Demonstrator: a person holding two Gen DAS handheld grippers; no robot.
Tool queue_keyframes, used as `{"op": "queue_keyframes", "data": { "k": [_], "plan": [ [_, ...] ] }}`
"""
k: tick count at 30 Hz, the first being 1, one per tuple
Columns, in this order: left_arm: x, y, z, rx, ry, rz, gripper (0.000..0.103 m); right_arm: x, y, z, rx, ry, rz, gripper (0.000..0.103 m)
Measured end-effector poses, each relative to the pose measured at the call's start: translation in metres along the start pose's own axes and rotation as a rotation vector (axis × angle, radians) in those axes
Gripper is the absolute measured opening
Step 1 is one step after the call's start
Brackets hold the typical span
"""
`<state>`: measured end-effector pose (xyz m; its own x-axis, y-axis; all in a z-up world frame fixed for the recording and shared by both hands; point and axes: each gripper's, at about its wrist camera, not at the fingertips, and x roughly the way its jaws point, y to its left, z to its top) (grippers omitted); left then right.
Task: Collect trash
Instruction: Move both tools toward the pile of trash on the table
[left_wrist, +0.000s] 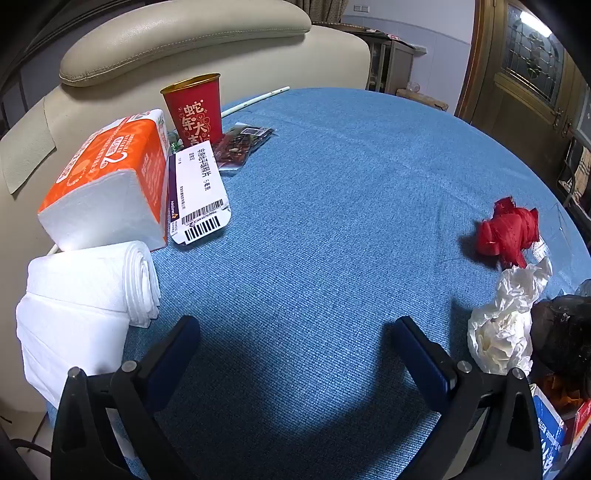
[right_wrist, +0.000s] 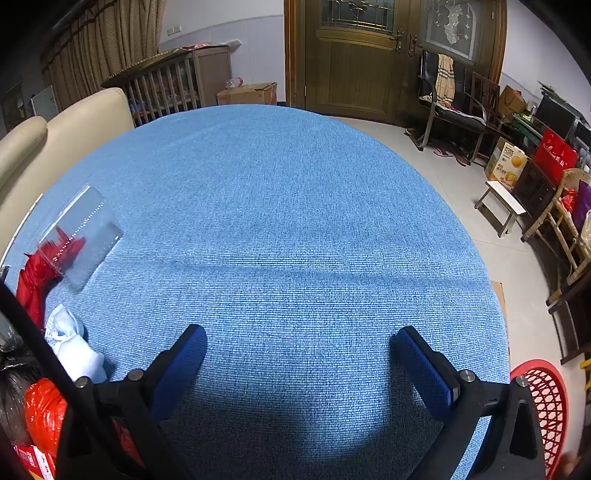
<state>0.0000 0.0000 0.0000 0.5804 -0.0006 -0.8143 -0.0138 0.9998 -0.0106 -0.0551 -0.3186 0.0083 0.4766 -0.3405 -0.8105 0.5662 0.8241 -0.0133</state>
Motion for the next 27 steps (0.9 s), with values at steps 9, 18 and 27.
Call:
{"op": "queue_keyframes", "data": {
  "k": [9, 18, 27],
  "plan": [
    [0.000, 0.000, 0.000, 0.011, 0.002, -0.005, 0.103, 0.000, 0.001, 0.000, -0.003, -0.003, -0.004, 0.103],
    [-0.035, 0.009, -0.002, 0.020, -0.043, 0.005, 0.103, 0.000, 0.000, 0.000, 0.002, -0.002, -0.002, 0.103],
    [-0.092, 0.013, -0.006, 0.013, -0.108, -0.017, 0.103, -0.001, 0.000, 0.001, -0.006, 0.007, 0.005, 0.103]
  ]
}}
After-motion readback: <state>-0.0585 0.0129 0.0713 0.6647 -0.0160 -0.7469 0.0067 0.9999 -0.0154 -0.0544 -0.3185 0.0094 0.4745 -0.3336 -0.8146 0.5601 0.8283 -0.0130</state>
